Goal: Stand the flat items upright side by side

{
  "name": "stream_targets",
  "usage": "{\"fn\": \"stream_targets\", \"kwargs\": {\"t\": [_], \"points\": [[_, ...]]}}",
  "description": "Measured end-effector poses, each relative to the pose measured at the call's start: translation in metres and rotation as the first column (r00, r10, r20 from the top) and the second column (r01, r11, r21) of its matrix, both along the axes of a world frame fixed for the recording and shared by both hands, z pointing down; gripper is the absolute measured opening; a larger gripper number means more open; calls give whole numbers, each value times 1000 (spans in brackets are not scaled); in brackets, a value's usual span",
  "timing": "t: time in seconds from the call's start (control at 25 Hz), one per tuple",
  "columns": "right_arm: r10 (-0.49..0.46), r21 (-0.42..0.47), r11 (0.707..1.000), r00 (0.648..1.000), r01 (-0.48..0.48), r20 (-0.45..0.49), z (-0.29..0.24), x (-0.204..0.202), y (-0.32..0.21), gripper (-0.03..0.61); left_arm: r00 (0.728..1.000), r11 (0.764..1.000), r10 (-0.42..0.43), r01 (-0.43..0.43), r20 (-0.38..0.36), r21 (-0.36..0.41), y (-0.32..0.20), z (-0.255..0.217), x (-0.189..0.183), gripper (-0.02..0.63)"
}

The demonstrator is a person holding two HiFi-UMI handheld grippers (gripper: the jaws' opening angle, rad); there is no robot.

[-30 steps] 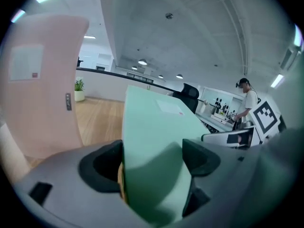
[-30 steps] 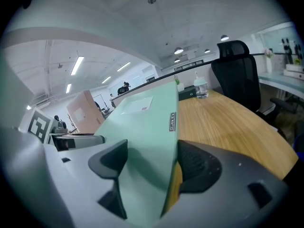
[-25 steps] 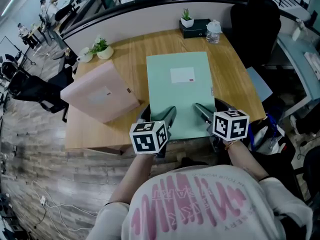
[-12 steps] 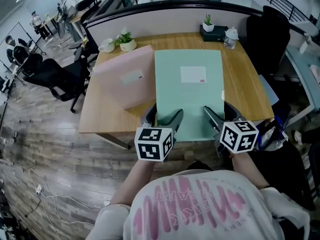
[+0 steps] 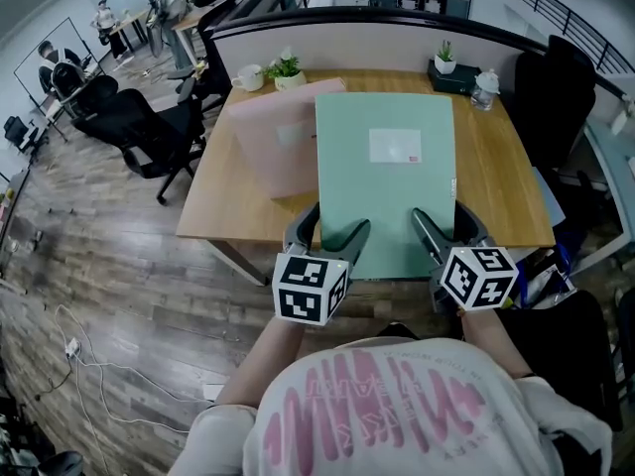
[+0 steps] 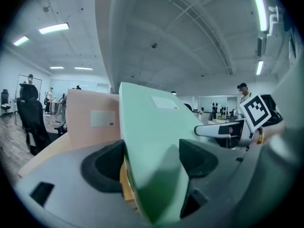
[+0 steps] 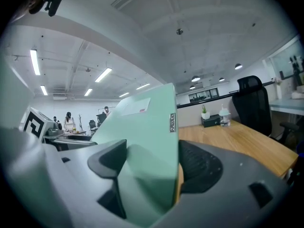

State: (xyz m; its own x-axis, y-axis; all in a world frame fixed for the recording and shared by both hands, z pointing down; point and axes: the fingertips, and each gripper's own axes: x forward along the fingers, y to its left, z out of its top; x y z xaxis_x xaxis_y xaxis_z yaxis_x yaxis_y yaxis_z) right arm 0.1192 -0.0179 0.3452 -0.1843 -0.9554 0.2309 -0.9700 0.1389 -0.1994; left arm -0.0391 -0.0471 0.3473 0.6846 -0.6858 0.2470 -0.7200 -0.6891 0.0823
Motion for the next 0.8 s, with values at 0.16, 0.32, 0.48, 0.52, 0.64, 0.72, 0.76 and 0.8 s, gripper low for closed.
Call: {"fn": "stream_targets", "kwargs": {"t": [0.16,0.32,0.48,0.52,0.64,0.72,0.76,0.8], "points": [[-40,25,999,999,40,-11,-6,-24,-5,345,999,999,-42,42,-2,19,-1,-5,-25,357],[-86,53,995,996,87,-27,-12,-46,-9,345,997,995,-74,74,-3,60,0,-11,-47,357],[-143,57,988,989,144,-29,-8,-69,-19,344,993,987,-116,113,21,111,-3,-12,-71,356],[-156,55,986,987,158,-29,-6,-74,-22,342,991,985,-127,123,30,118,-4,-11,-76,356],[-185,51,981,982,187,-38,0,-85,-32,342,986,979,-157,148,49,141,-9,-8,-87,354],[-199,55,978,978,202,-57,2,-92,-39,344,983,972,-174,163,51,167,-13,-6,-95,354],[-206,59,976,976,210,-71,3,-95,-43,344,982,968,-183,171,51,184,-16,-5,-98,351],[-212,62,974,973,218,-86,5,-98,-47,344,980,963,-193,178,54,200,-18,-4,-101,348]]}}
